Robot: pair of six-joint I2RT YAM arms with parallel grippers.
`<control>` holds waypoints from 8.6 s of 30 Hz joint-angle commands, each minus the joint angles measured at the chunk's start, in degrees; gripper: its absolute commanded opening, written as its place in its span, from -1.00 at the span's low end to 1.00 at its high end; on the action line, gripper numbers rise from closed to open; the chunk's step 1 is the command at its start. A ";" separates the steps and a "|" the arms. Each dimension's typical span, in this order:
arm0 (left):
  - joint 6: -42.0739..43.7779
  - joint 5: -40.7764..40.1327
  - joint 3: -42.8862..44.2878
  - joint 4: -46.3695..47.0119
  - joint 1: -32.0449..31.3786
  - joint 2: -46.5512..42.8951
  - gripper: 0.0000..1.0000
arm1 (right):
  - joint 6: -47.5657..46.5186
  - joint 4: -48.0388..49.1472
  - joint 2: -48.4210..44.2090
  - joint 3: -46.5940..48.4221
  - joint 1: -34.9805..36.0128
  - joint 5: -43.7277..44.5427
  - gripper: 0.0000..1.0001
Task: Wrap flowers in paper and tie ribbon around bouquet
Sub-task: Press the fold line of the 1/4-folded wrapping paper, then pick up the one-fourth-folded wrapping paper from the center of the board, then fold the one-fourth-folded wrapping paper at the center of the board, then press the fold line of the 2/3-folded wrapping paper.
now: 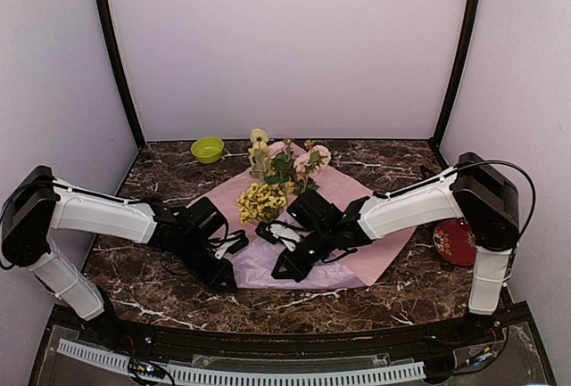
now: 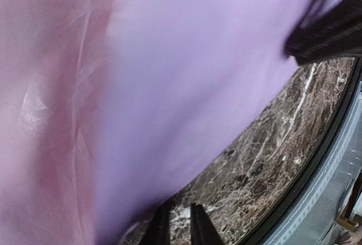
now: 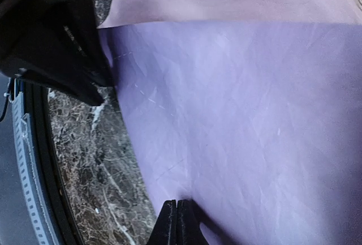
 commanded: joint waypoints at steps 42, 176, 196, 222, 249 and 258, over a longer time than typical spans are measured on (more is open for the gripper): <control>-21.54 -7.27 -17.13 15.77 27.88 -13.48 0.09 | 4.60 0.30 5.62 1.94 -2.85 0.76 -1.00; 45.84 -24.73 24.95 19.59 -16.65 24.92 -0.48 | 24.77 17.31 -11.00 -14.90 -18.62 0.86 -1.00; 29.82 -5.26 20.95 23.60 -7.51 11.91 -0.25 | 26.85 16.92 -7.56 -19.83 -19.58 5.44 -1.00; 34.50 -12.73 18.78 14.20 -5.96 23.62 -0.41 | 28.11 14.99 -9.26 -22.92 -20.93 7.94 -0.93; 32.81 -11.22 16.94 16.84 -6.06 21.84 -0.40 | 25.09 18.28 -8.42 -20.06 -22.05 -4.37 -0.83; 33.34 -18.52 12.53 17.33 -9.09 14.98 -0.33 | 21.57 9.63 -4.46 -19.14 -22.89 2.68 -0.85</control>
